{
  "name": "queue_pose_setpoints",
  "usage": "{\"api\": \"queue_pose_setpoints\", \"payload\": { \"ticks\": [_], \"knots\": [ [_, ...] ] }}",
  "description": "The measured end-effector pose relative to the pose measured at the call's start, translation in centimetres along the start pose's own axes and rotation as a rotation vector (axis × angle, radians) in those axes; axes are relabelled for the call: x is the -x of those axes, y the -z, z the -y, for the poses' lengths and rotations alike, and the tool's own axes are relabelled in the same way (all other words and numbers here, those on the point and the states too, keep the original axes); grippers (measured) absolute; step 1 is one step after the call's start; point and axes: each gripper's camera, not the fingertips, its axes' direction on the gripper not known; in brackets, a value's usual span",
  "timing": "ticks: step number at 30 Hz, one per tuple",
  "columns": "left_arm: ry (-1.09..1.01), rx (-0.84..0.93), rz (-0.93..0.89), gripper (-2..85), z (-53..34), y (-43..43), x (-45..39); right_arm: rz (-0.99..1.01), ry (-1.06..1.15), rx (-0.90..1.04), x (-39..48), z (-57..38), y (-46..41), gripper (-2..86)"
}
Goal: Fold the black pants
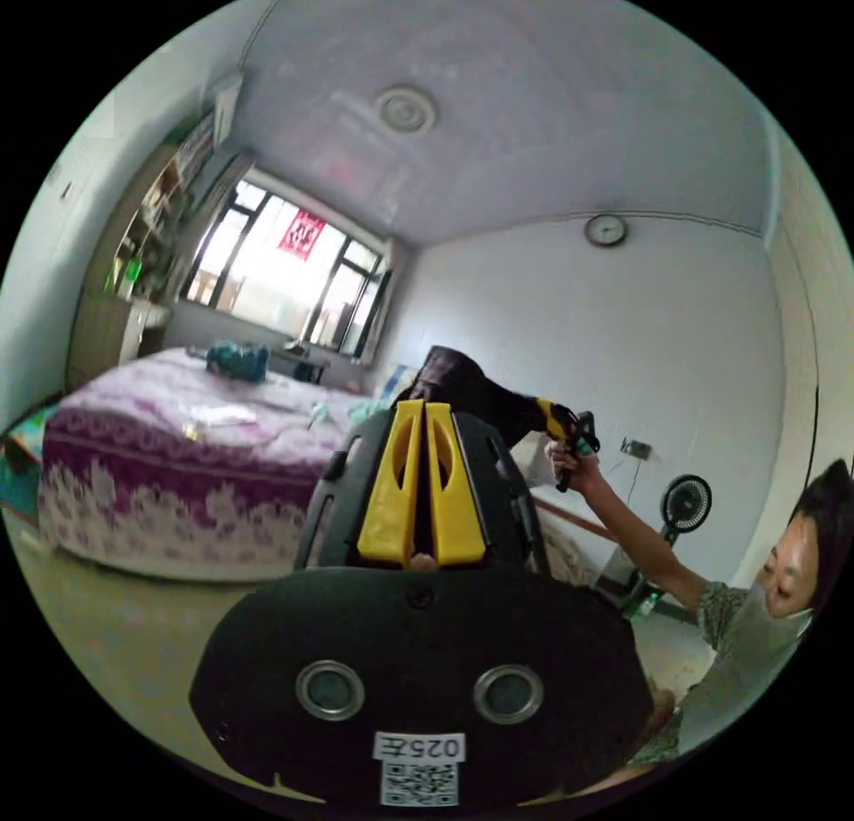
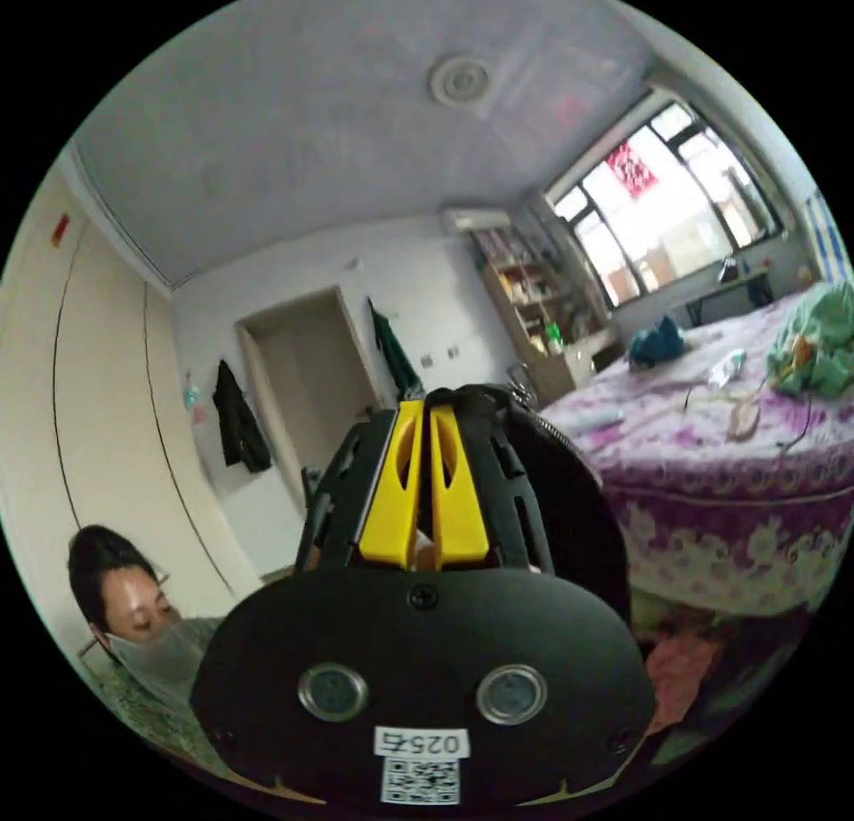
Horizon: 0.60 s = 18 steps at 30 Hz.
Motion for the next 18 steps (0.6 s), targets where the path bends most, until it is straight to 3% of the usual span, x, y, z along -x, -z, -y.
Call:
{"api": "queue_pose_setpoints", "payload": {
  "ticks": [4,7,10,14,18],
  "knots": [
    [-0.111,-0.012,-0.049,-0.9,0.8,3.2,-4.8,0.028,0.031,-0.016,2.4,-1.0,4.4,-0.9],
    [-0.105,0.112,-0.160,-0.9,-4.2,4.3,-7.1,-0.008,-0.010,0.110,2.2,-7.0,6.0,-0.9],
    [-0.120,0.292,-0.202,-0.9,-13.8,5.5,-9.1,-0.041,-0.135,0.269,-0.3,-17.8,7.0,-0.9],
    [0.026,0.549,-0.250,-0.9,-31.9,6.9,-9.9,-0.116,-0.429,0.530,-6.4,-38.3,6.9,-0.9],
    [0.058,0.892,-0.075,-0.9,-49.6,6.4,-11.7,-0.199,-0.816,0.687,-12.6,-59.1,6.2,-0.9]
  ]
}}
